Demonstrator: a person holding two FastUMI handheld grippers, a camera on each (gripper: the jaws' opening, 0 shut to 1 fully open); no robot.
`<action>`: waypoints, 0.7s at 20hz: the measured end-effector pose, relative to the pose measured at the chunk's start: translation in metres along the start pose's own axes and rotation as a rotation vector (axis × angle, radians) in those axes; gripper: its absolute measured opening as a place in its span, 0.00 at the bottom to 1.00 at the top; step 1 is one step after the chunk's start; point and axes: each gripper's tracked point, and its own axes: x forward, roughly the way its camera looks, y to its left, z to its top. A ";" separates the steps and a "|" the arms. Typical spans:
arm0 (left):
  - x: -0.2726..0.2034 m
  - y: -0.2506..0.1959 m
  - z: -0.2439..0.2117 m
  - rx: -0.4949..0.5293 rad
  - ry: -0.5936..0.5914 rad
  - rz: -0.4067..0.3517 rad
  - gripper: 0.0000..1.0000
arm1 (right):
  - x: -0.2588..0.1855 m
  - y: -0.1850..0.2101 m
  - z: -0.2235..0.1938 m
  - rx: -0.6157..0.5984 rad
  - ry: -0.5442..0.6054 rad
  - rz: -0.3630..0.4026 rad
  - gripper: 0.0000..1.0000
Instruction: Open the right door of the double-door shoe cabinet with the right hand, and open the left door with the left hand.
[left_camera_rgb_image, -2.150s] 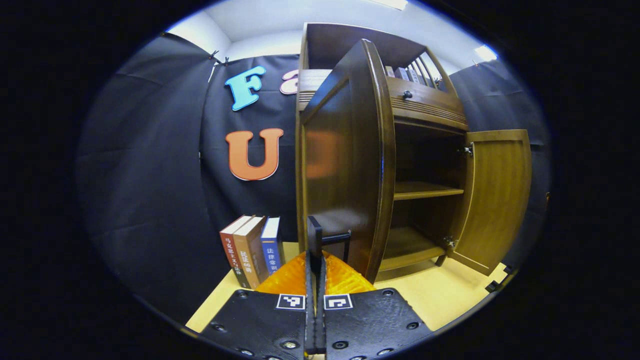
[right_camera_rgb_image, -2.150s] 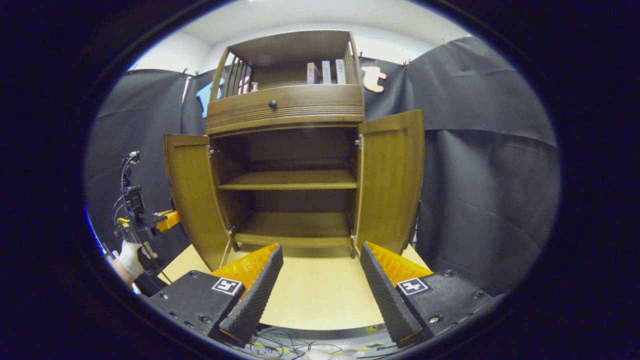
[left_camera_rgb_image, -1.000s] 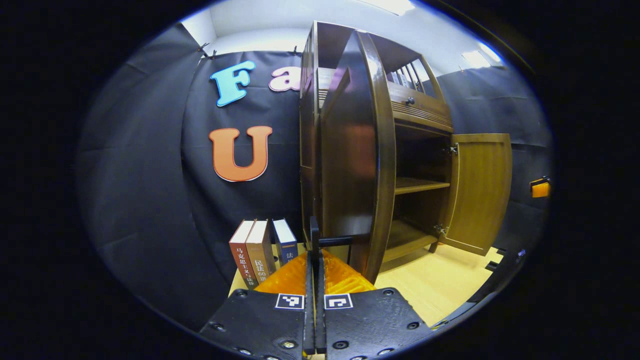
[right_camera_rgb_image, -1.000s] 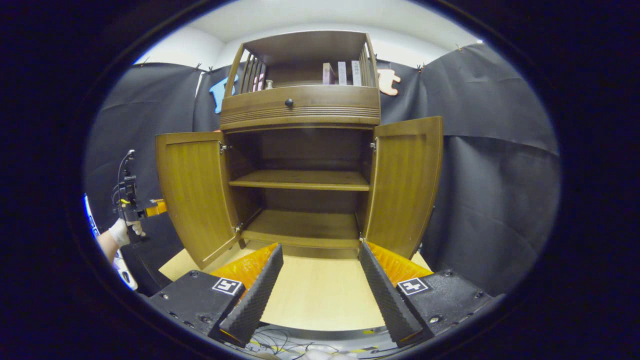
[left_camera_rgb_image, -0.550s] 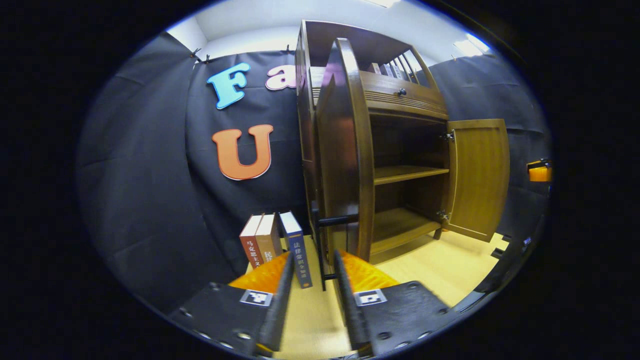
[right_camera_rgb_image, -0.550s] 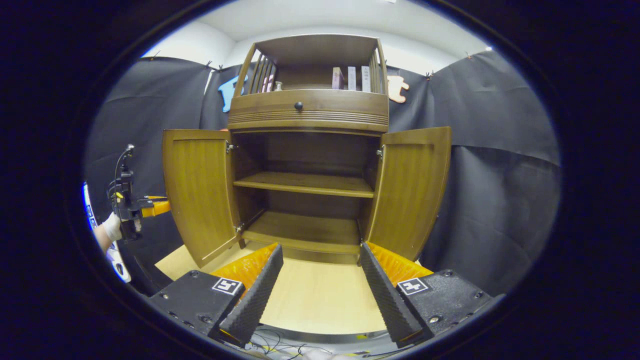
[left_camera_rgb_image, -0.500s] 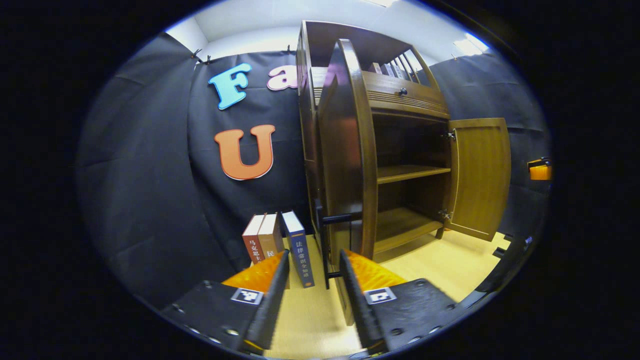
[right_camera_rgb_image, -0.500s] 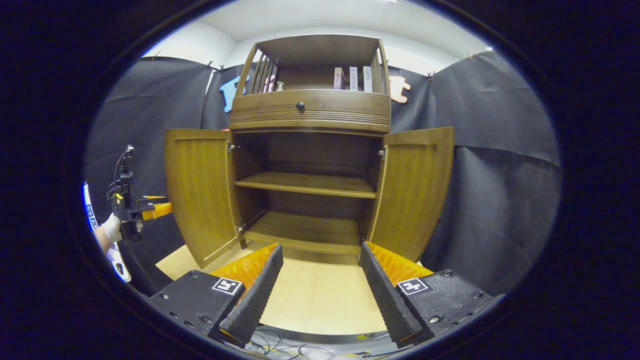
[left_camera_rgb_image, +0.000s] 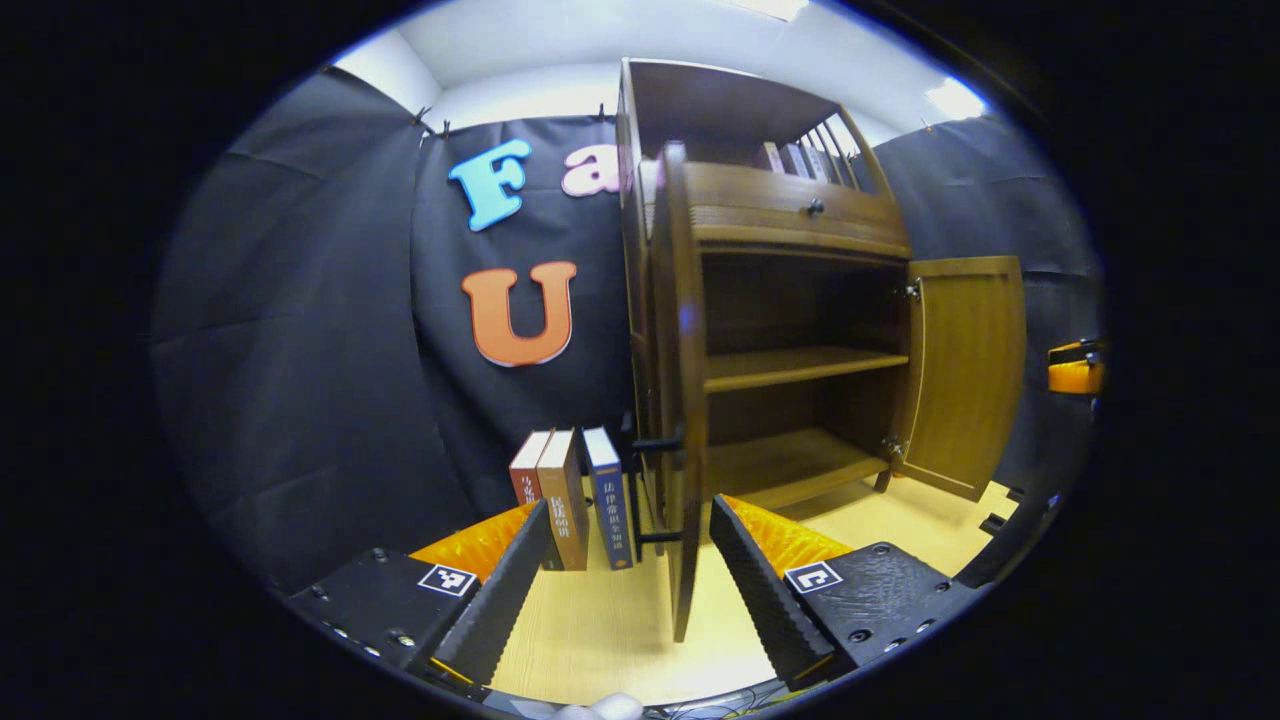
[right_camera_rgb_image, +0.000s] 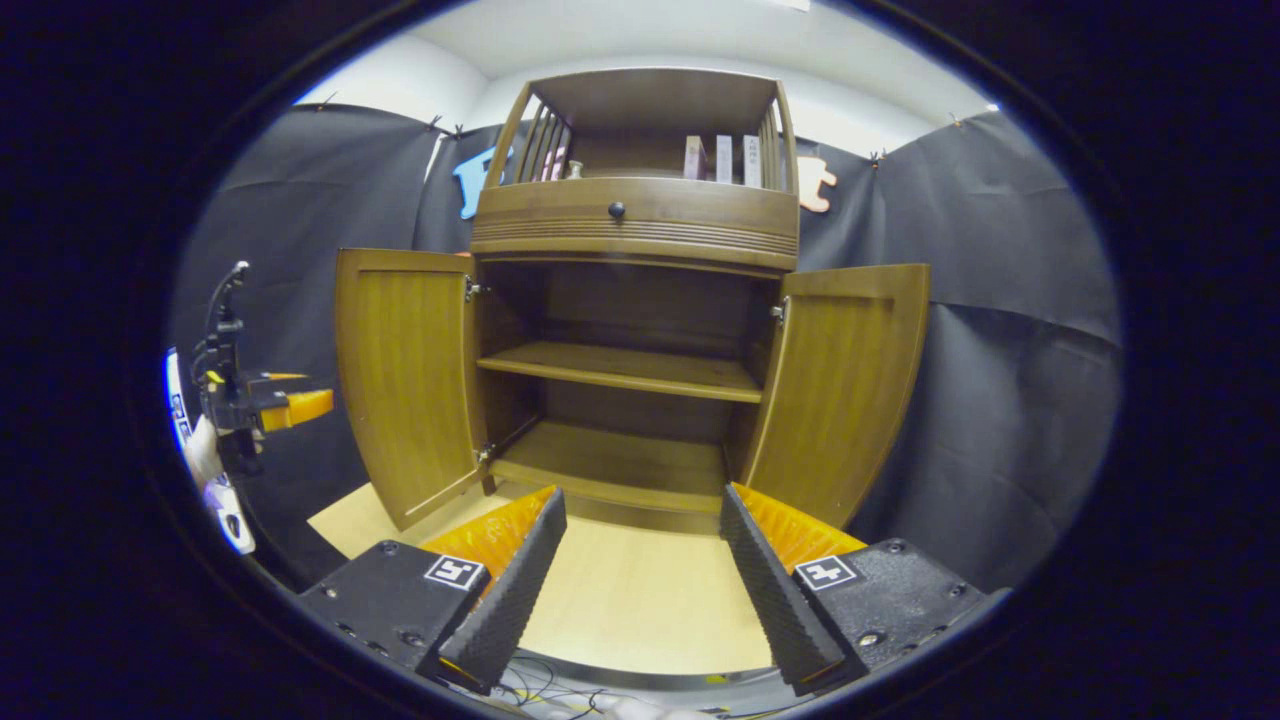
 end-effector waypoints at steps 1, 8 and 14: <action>-0.004 -0.007 0.012 0.015 -0.002 0.032 0.96 | 0.001 -0.003 0.001 0.005 -0.003 -0.008 0.99; -0.012 -0.093 0.038 -0.016 0.023 0.106 1.00 | 0.007 -0.017 0.007 0.045 -0.010 -0.036 0.98; -0.014 -0.157 0.043 -0.098 -0.035 0.083 0.96 | 0.002 -0.035 0.009 0.091 -0.040 -0.089 0.99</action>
